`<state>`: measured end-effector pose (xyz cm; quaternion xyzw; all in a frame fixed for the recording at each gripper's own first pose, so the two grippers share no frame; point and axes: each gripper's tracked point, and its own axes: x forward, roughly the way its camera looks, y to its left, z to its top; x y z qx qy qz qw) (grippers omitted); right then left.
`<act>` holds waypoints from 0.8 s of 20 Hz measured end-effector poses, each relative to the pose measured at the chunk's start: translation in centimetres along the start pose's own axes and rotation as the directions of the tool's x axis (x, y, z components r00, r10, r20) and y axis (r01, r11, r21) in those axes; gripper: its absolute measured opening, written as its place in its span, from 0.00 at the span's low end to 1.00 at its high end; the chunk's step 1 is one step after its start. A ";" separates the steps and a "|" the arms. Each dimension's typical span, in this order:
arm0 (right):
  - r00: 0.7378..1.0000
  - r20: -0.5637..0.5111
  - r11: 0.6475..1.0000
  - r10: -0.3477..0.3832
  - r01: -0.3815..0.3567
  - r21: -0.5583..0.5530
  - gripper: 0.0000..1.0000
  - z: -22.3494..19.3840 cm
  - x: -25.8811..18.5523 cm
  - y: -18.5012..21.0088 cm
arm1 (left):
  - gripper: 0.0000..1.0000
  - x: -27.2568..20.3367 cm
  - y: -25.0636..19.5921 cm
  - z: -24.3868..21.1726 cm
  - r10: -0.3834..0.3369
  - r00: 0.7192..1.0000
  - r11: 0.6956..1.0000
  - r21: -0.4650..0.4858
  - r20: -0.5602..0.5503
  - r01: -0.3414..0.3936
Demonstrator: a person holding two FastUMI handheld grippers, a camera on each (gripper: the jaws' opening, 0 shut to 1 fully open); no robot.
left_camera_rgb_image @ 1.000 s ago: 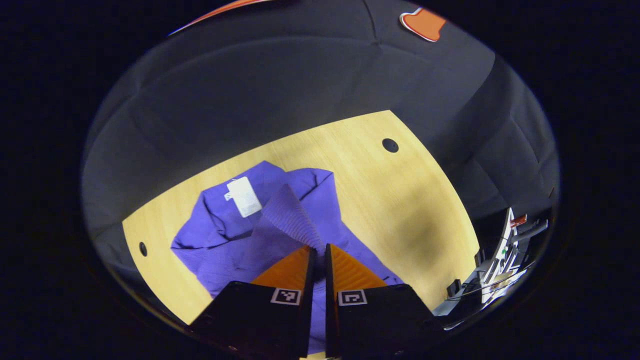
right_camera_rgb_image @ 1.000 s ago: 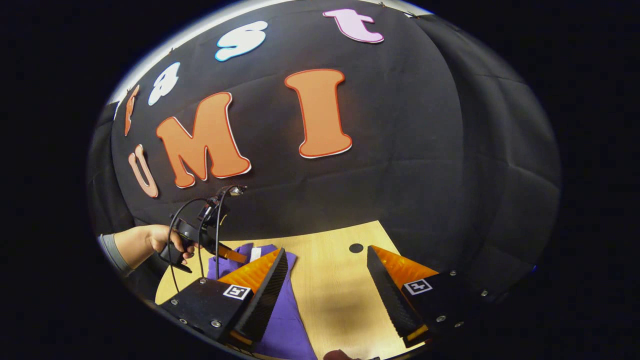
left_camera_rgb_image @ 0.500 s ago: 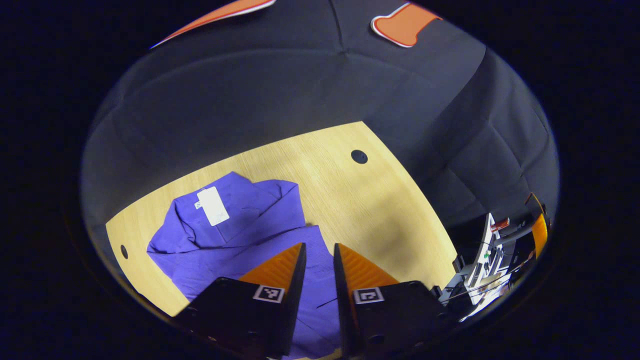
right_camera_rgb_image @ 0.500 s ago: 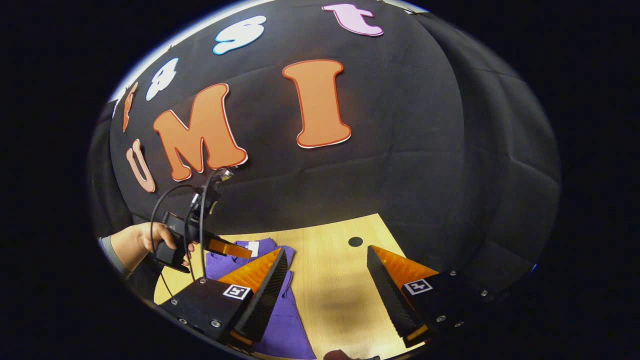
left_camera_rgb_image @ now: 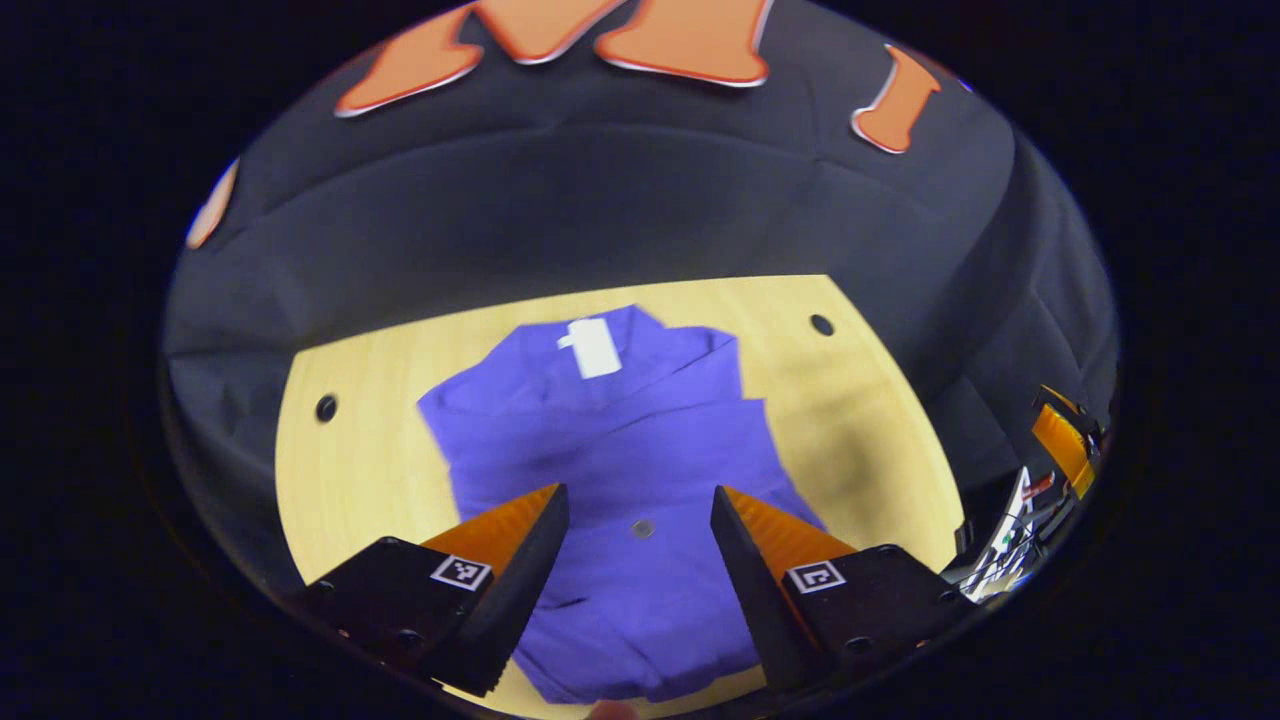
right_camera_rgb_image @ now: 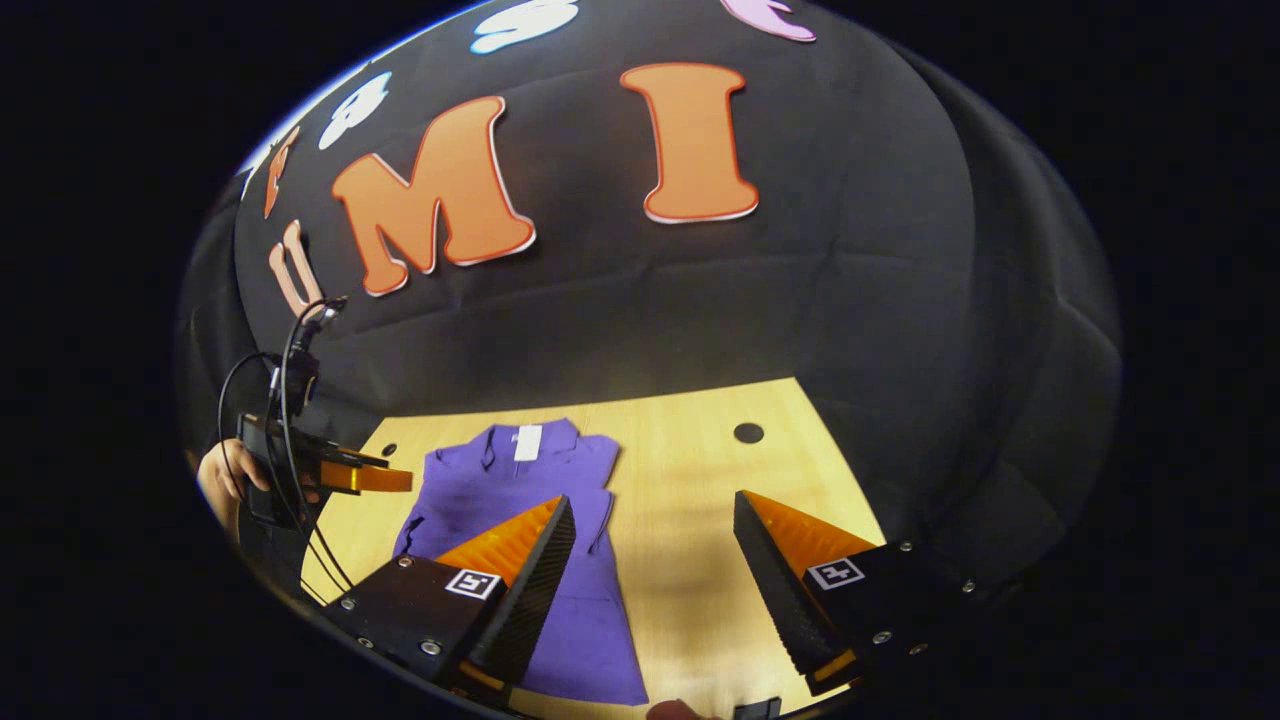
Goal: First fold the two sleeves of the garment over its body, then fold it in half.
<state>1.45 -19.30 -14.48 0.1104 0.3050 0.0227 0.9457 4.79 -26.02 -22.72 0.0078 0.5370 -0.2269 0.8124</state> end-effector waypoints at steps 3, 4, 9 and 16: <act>0.997 -0.077 1.000 0.010 -0.012 -0.026 0.95 -3.4 1.0 1.3 | 0.96 -1.6 4.4 -5.6 0.077 0.997 0.993 -0.085 -0.028 -0.079; 0.994 -0.106 0.999 0.008 -0.012 -0.038 0.95 -4.8 1.4 1.8 | 0.96 -1.8 5.5 -7.5 0.097 0.994 0.988 -0.112 -0.042 -0.102; 0.967 -0.253 0.997 0.011 -0.031 -0.074 0.96 -11.7 2.5 3.5 | 0.96 -2.3 9.9 -15.9 0.168 0.979 0.967 -0.172 -0.118 -0.187; 0.887 -0.459 0.990 -0.048 -0.018 -0.139 0.97 -22.9 3.8 2.4 | 0.96 2.5 10.2 -26.4 0.159 0.955 0.959 -0.189 -0.249 -0.209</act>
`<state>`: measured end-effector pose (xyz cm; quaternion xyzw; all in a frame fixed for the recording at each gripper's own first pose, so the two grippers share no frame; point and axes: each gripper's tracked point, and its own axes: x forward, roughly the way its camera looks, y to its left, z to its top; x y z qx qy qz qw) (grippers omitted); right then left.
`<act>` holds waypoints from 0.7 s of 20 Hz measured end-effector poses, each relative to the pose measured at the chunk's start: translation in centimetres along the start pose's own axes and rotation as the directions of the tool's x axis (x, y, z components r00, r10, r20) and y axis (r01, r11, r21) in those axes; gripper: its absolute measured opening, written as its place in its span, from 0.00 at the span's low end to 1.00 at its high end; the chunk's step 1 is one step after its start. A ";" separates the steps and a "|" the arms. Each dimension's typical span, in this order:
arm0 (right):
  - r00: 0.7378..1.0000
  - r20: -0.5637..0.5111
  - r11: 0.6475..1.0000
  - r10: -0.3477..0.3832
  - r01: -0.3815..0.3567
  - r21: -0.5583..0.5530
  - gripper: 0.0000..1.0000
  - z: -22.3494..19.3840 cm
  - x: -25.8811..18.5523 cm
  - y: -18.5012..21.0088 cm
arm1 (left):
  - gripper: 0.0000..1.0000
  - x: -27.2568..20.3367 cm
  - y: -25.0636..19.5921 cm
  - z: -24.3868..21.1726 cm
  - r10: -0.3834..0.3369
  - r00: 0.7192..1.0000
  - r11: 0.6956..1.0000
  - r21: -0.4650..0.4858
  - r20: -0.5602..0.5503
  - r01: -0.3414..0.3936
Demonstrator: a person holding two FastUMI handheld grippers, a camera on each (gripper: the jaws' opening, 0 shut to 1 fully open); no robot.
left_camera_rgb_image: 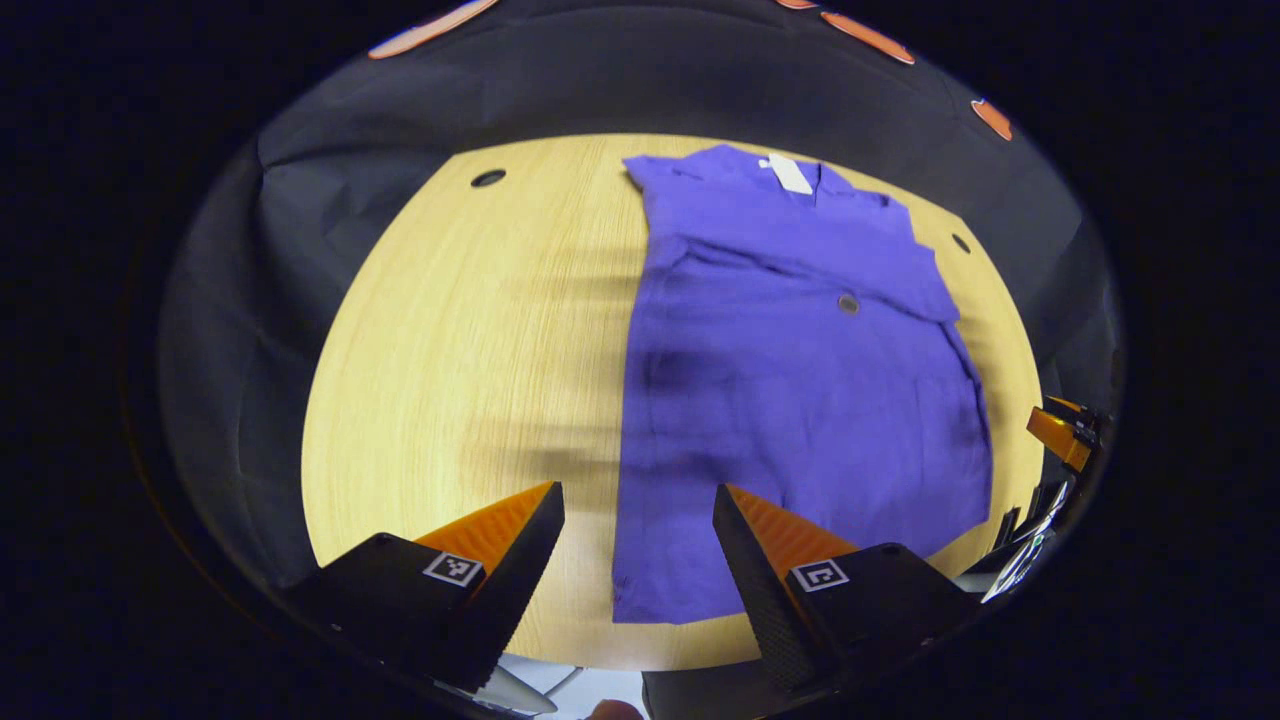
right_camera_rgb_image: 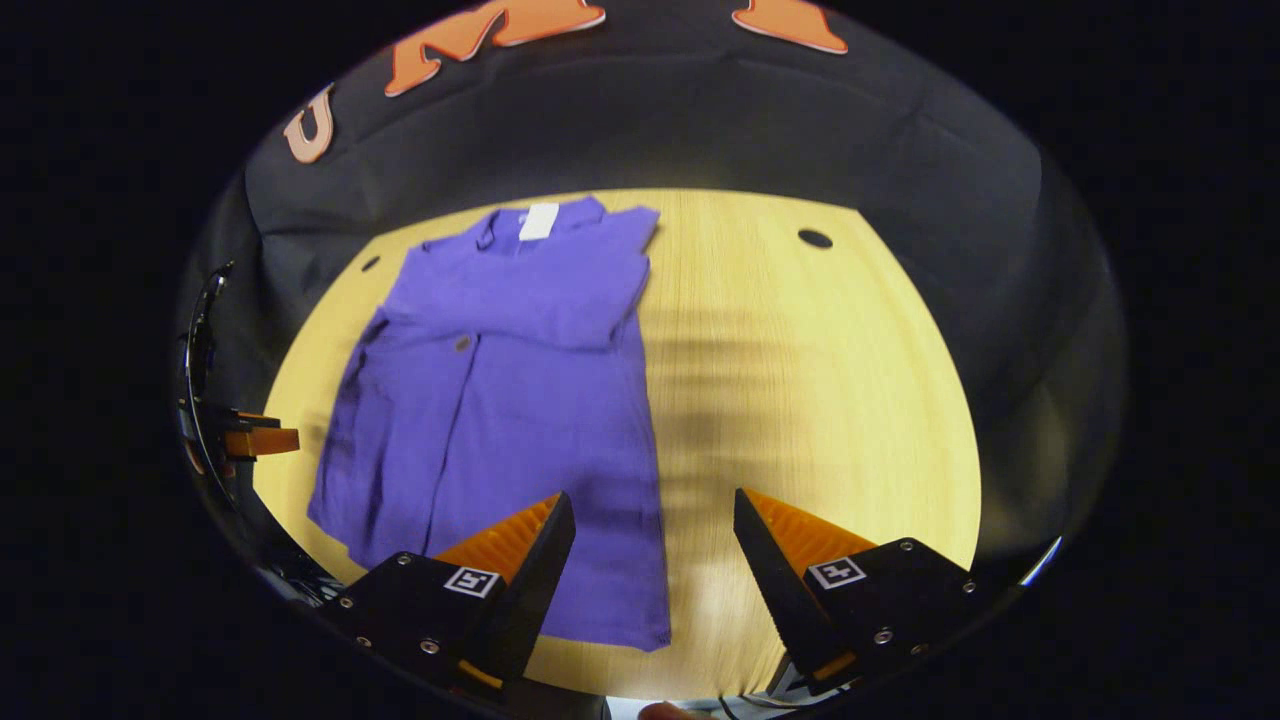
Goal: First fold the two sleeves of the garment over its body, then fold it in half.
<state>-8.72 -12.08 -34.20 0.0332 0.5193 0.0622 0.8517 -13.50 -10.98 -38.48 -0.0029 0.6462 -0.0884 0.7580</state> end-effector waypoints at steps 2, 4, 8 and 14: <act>0.998 -0.062 1.000 0.002 -0.002 0.003 0.97 -2.2 1.4 0.1 | 0.96 0.9 0.1 -2.7 -0.018 0.998 0.999 -0.033 -0.056 0.016; 0.994 -0.111 1.000 0.001 -0.002 -0.001 0.97 -4.3 1.3 0.6 | 0.96 1.2 0.3 -5.0 -0.015 0.995 0.999 -0.050 -0.100 0.010; 0.985 -0.173 1.000 -0.002 0.000 -0.009 0.97 -6.0 2.3 1.3 | 0.96 1.6 0.3 -8.4 -0.025 0.984 0.998 -0.066 -0.177 0.014; 0.956 -0.292 1.000 0.018 -0.013 0.018 0.96 -10.1 1.5 1.9 | 0.96 2.0 -0.1 -10.3 -0.017 0.974 0.999 -0.048 -0.224 0.007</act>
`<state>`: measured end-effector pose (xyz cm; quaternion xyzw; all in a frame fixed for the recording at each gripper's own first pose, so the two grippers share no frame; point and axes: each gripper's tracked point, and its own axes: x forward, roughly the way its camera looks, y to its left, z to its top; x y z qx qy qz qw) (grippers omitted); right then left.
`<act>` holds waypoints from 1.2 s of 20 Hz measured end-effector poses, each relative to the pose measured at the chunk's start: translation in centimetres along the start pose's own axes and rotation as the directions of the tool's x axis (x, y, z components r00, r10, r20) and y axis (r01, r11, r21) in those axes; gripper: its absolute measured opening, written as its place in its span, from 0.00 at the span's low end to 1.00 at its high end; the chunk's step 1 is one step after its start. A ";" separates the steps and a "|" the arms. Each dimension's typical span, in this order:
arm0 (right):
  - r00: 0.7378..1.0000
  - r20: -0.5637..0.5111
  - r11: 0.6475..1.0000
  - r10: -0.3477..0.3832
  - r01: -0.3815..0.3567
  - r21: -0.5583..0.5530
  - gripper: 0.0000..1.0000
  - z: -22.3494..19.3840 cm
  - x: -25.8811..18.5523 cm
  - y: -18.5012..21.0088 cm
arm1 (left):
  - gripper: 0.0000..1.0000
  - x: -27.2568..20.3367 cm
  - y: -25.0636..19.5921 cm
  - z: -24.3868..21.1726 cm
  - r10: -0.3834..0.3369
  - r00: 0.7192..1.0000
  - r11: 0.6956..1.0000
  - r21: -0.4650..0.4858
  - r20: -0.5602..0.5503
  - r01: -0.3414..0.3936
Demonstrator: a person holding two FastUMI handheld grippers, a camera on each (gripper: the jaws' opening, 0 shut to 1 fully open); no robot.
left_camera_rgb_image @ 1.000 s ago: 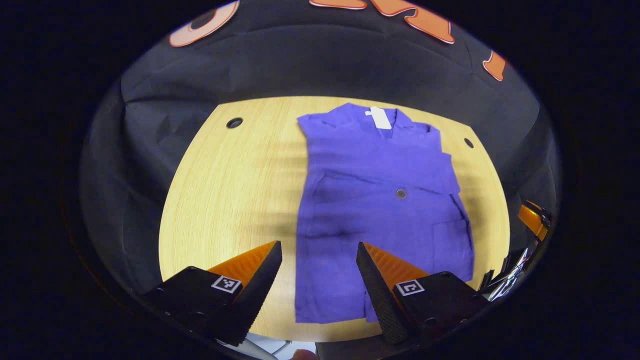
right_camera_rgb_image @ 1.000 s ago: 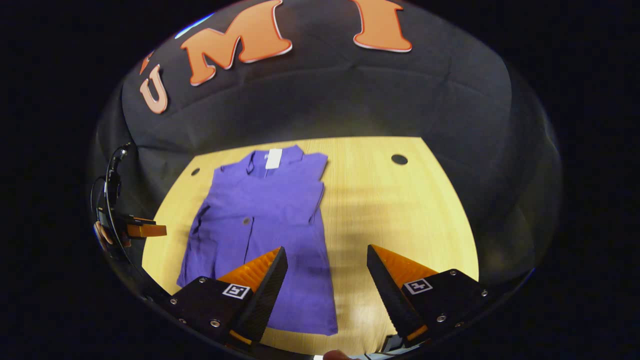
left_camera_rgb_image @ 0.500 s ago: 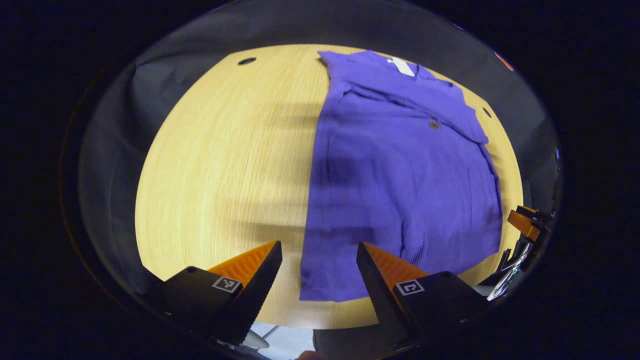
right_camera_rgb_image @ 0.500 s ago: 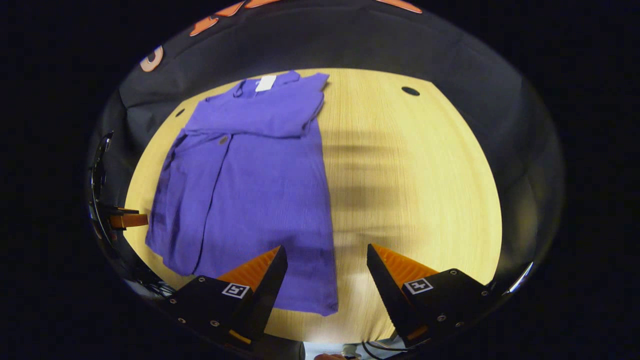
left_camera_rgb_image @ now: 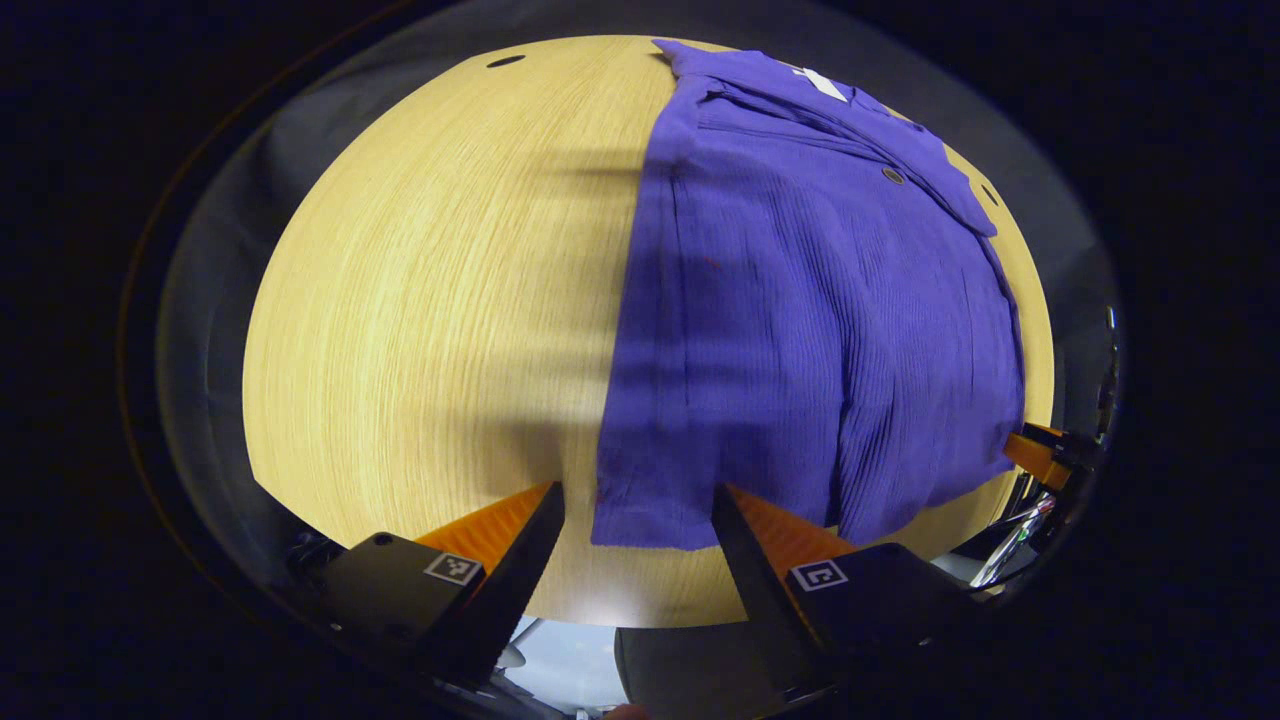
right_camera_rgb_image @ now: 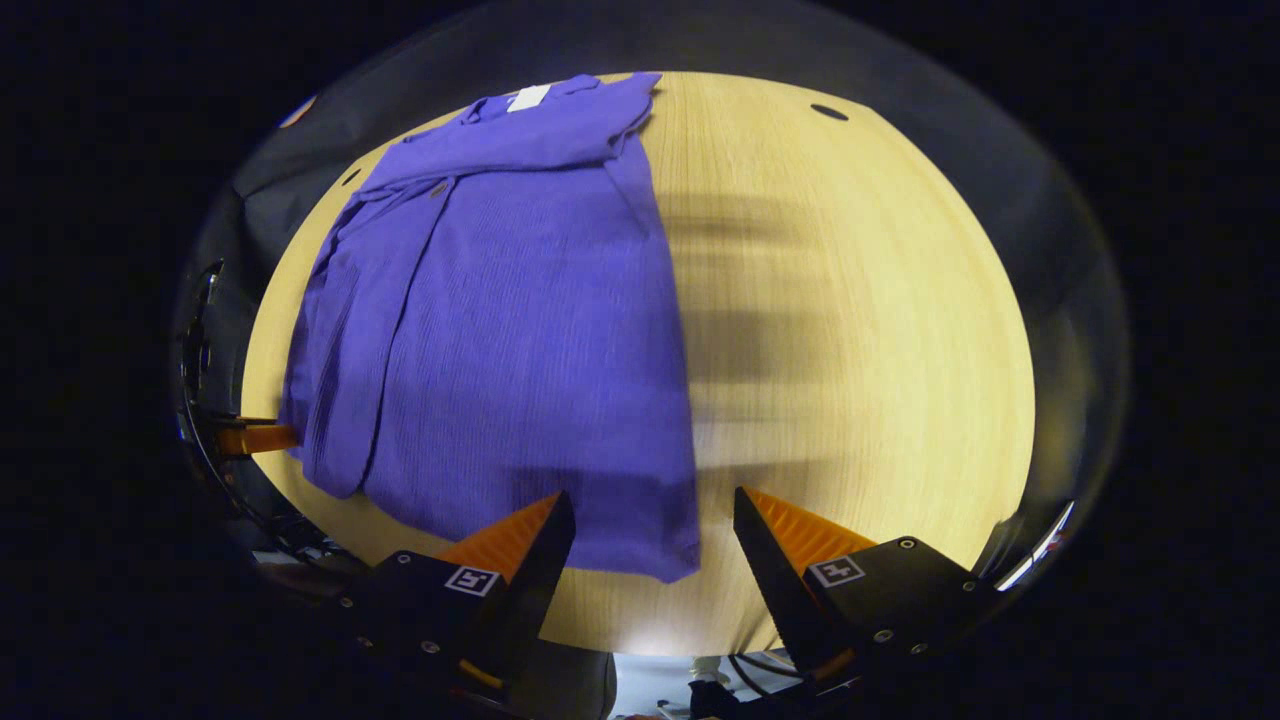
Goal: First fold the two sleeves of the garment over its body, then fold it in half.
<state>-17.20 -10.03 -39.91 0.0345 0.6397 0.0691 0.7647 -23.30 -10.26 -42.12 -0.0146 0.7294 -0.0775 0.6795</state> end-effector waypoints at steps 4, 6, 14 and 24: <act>0.998 -0.043 0.998 -0.042 0.040 -0.038 0.98 -1.2 -0.2 -0.3 | 0.93 0.3 -0.2 0.0 0.016 1.000 1.000 0.004 -0.013 -0.015; 0.996 -0.079 0.999 -0.031 0.032 0.006 0.78 -1.3 -0.2 0.3 | 0.85 0.4 -0.6 0.3 0.011 1.000 1.000 0.005 -0.025 -0.011; 0.991 -0.120 0.982 0.064 -0.040 0.186 0.12 -0.9 -0.1 2.0 | 0.14 1.0 -3.0 1.3 -0.096 0.994 0.995 0.036 -0.053 0.098; 0.987 0.009 0.972 0.163 -0.162 0.170 0.08 4.9 -5.4 4.0 | 0.07 -2.8 -3.5 5.3 -0.153 0.988 0.985 0.074 -0.014 0.154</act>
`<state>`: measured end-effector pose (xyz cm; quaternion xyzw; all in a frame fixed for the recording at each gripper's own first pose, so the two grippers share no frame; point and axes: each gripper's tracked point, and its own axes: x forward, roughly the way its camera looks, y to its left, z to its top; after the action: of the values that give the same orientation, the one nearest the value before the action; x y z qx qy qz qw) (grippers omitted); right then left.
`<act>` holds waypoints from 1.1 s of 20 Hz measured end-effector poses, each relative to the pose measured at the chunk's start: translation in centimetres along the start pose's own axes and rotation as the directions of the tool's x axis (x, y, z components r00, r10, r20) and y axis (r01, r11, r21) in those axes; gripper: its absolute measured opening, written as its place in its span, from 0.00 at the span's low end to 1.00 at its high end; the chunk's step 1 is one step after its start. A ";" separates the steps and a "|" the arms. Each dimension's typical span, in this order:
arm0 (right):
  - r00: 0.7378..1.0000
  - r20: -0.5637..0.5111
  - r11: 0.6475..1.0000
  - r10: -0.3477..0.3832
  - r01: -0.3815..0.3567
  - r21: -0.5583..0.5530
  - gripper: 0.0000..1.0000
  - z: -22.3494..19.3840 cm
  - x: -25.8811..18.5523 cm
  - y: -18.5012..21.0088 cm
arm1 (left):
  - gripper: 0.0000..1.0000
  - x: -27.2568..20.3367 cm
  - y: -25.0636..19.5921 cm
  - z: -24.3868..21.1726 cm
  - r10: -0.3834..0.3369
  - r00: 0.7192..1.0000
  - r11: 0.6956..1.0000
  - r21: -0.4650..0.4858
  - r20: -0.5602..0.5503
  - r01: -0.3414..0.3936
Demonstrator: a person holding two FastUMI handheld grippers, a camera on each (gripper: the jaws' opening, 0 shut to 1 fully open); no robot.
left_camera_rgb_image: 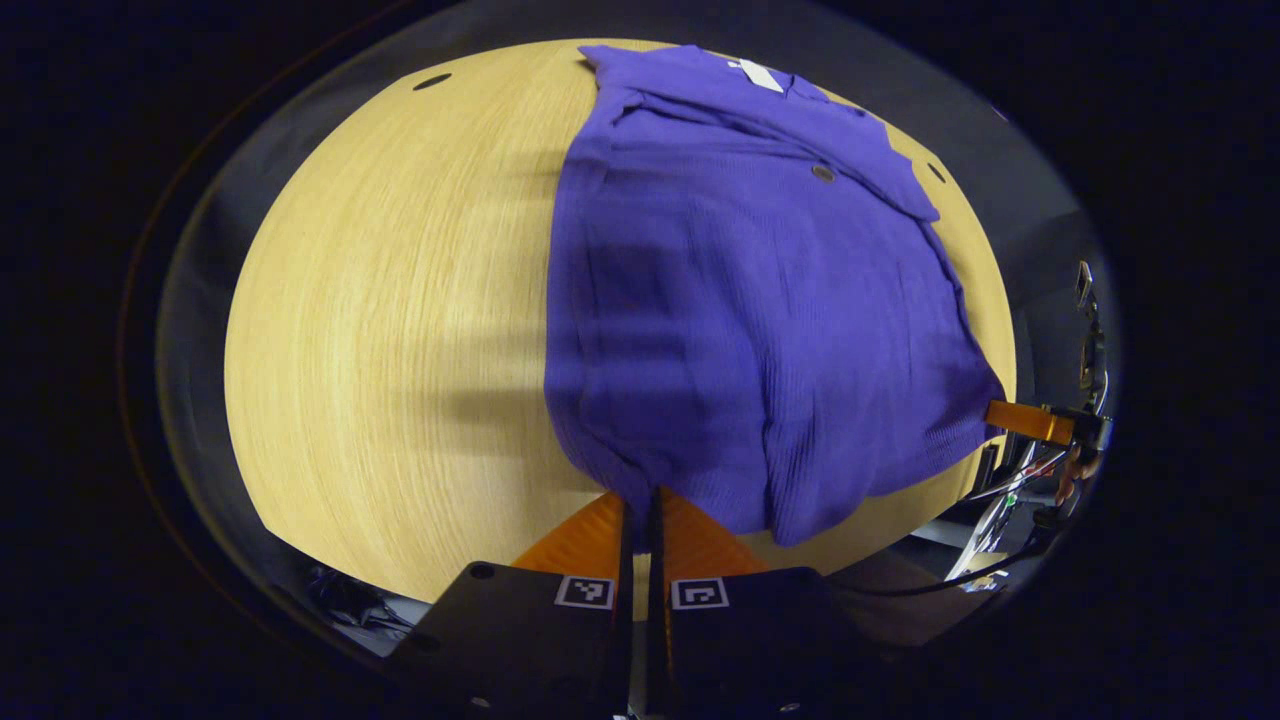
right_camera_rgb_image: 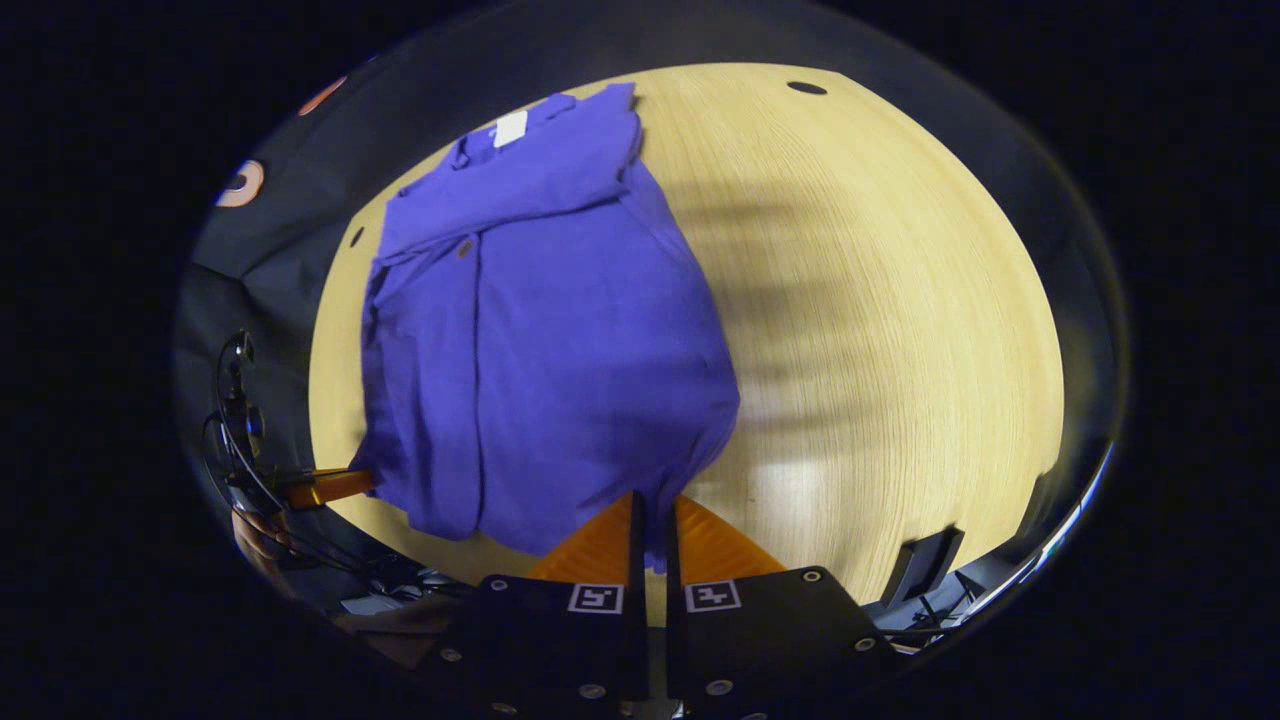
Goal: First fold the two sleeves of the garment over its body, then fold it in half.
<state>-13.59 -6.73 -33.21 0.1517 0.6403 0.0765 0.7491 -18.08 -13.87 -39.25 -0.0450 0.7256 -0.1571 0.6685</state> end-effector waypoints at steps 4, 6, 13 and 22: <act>0.998 0.050 0.999 0.023 -0.021 -0.035 0.08 3.3 -2.5 1.2 | 0.07 -3.0 -0.1 3.2 -0.013 0.999 0.999 0.045 0.040 0.011; 0.996 0.082 0.999 0.021 -0.017 -0.049 0.08 5.5 -3.6 1.7 | 0.07 -4.2 -0.3 4.9 -0.018 0.998 0.997 0.069 0.056 0.014; 0.980 0.196 0.994 0.037 -0.015 -0.110 0.08 13.7 -7.7 4.0 | 0.07 -8.4 -0.7 12.9 -0.026 0.990 0.991 0.131 0.138 0.008; 0.957 0.288 0.990 0.040 0.000 -0.138 0.08 25.2 -10.0 6.8 | 0.07 -12.5 -0.3 25.6 0.004 0.968 0.987 0.154 0.252 -0.044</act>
<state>10.01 -6.65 -18.26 0.1160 0.5152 0.1046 0.8427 8.30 -15.05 -28.71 -0.0023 0.6209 -0.1992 0.7581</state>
